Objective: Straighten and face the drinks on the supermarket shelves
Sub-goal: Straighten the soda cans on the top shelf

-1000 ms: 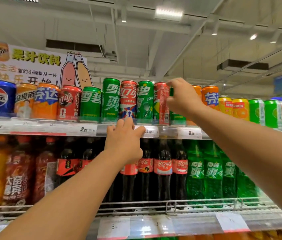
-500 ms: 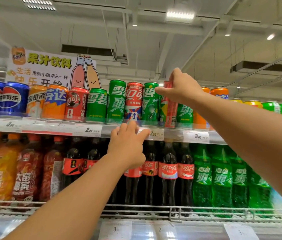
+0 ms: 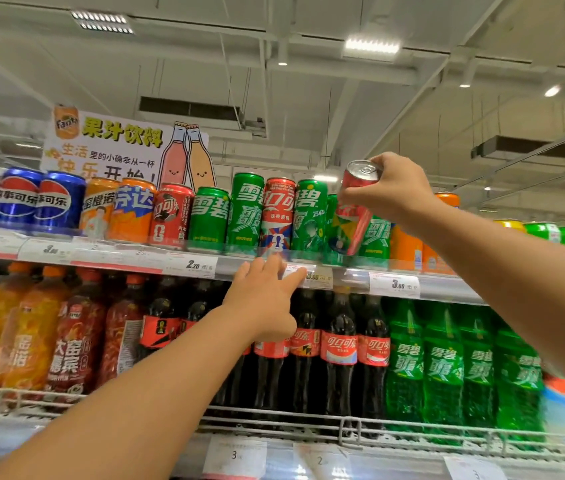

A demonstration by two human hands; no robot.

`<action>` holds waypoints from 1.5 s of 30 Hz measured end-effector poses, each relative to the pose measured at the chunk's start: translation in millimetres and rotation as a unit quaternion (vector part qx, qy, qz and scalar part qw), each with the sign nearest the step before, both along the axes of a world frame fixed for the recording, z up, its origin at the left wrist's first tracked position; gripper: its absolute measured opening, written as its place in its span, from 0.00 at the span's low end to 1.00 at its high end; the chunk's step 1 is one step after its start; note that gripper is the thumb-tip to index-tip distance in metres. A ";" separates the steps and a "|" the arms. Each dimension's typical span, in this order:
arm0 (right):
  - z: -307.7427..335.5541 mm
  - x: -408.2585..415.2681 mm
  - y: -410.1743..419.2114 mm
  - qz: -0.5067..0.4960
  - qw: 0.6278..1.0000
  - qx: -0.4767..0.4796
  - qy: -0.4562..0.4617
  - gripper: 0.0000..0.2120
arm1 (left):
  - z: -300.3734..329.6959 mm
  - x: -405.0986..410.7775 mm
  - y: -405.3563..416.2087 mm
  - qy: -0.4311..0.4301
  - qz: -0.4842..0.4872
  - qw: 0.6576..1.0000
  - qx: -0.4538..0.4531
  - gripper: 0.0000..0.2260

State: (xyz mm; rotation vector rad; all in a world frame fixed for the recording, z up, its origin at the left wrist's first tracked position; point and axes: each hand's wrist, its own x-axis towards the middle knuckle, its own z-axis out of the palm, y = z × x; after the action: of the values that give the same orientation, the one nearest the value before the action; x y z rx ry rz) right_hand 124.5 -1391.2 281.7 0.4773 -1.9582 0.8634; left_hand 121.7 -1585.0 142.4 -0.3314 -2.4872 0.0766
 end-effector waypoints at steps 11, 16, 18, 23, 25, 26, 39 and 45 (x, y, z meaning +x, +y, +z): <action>-37.7 32.2 -41.5 0.287 0.942 0.070 -0.160 0.13 | 17.3 38.4 -24.3 -0.099 -0.362 0.820 0.432 0.25; -56.6 16.6 -76.4 0.354 0.910 0.077 -0.201 0.07 | 12.3 36.3 -56.9 -0.012 -0.310 0.846 0.434 0.20; -57.6 13.5 -88.9 0.360 0.904 0.103 -0.205 0.08 | 10.1 33.1 -71.1 0.023 -0.282 0.861 0.422 0.19; -32.3 8.9 -109.7 0.276 0.950 0.071 -0.128 0.25 | 5.3 17.1 -107.1 0.060 -0.269 0.836 0.475 0.21; -17.1 1.6 -117.3 0.202 0.974 0.068 -0.072 0.22 | 3.7 8.2 -117.8 0.063 -0.270 0.825 0.492 0.22; -10.2 -3.3 -121.8 0.150 0.984 0.085 -0.041 0.22 | 2.3 3.6 -121.6 0.064 -0.276 0.816 0.504 0.22; 22.9 -31.7 -172.8 -0.110 0.967 0.230 0.009 0.13 | -12.8 -18.6 -133.1 0.114 -0.286 0.802 0.512 0.19; 23.2 -25.6 -168.2 -0.036 0.980 0.194 -0.004 0.14 | -14.0 -19.7 -133.0 0.112 -0.283 0.806 0.508 0.19</action>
State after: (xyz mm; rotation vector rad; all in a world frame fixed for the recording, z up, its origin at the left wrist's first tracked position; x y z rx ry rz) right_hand 99.0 -1559.3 304.9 0.6227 -2.1445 0.4354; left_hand 102.0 -1718.0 128.4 -0.5160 -1.7582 -1.3210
